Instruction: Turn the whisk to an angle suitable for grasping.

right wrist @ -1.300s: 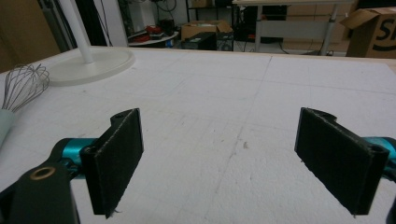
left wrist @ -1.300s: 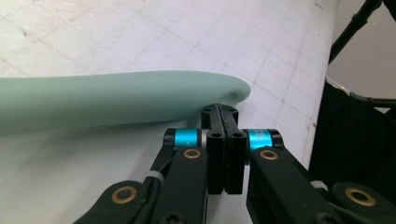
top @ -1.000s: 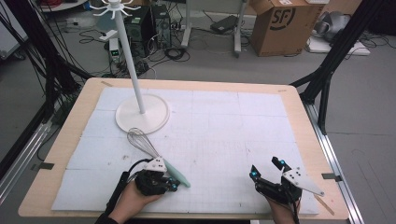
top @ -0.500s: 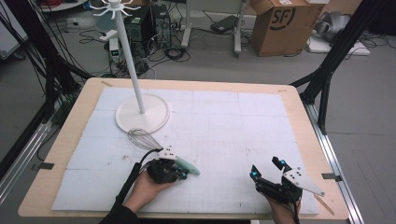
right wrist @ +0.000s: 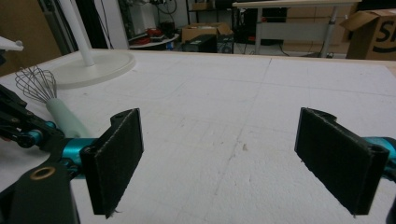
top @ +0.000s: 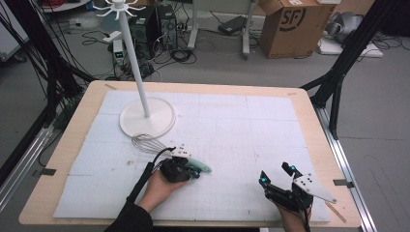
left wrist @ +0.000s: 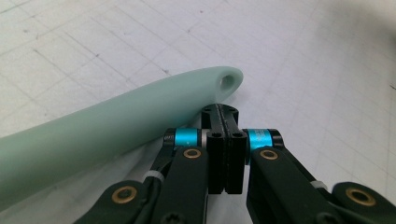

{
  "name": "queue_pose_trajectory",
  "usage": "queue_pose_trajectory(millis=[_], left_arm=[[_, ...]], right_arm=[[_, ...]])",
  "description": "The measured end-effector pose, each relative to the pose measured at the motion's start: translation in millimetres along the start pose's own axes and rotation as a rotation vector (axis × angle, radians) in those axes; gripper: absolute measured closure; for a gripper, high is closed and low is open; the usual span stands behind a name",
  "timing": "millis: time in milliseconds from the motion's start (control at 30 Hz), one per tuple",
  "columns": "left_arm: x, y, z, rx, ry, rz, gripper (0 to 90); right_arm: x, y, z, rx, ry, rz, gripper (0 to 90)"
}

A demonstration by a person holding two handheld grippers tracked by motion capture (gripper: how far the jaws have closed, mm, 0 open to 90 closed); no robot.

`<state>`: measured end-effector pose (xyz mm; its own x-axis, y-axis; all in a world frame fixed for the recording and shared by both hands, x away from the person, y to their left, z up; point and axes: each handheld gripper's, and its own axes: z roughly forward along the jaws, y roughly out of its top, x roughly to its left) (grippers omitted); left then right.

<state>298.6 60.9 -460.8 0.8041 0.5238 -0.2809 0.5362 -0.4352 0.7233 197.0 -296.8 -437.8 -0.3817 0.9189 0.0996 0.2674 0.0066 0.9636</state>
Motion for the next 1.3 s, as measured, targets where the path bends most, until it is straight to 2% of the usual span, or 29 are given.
queue_pose_trajectory(millis=[133,433,900,967,1067,1167,1200,1233,1300], left_arm=[[3.4,2.0,1.5,-0.015,0.001,-0.017,89.7],[5.8,6.9,5.8,-0.016,0.023,-0.009,89.7],[10.5,10.3,6.3,-0.025,0.017,-0.022,89.7],[10.3,9.7,5.0,-0.027,0.009,-0.016,89.6],[8.5,8.3,0.6,-0.026,-0.005,0.012,89.0],[6.8,6.5,-10.8,-0.055,-0.034,0.052,86.0],[6.5,6.0,-15.1,-0.067,-0.044,0.061,86.0],[6.7,5.2,-19.8,-0.078,-0.053,0.068,81.6],[7.6,2.9,-30.3,-0.102,-0.064,0.076,81.8]], right_arm=[[0.3,-0.1,-0.1,0.002,0.0,0.001,14.2],[0.1,-0.1,0.1,0.001,-0.001,-0.006,14.2],[-0.6,-0.1,-0.1,0.0,0.002,-0.005,14.1],[-0.8,-0.1,-0.2,-0.001,0.003,-0.006,14.1],[-0.7,-0.2,-0.3,0.001,0.003,-0.002,14.2],[-0.9,-0.5,0.3,0.002,0.002,-0.006,14.1],[-0.9,-0.5,0.3,0.002,0.002,-0.006,14.1],[-0.9,-0.6,0.4,0.003,0.002,-0.01,14.1],[-0.3,-0.7,0.3,0.006,0.003,-0.007,14.1]])
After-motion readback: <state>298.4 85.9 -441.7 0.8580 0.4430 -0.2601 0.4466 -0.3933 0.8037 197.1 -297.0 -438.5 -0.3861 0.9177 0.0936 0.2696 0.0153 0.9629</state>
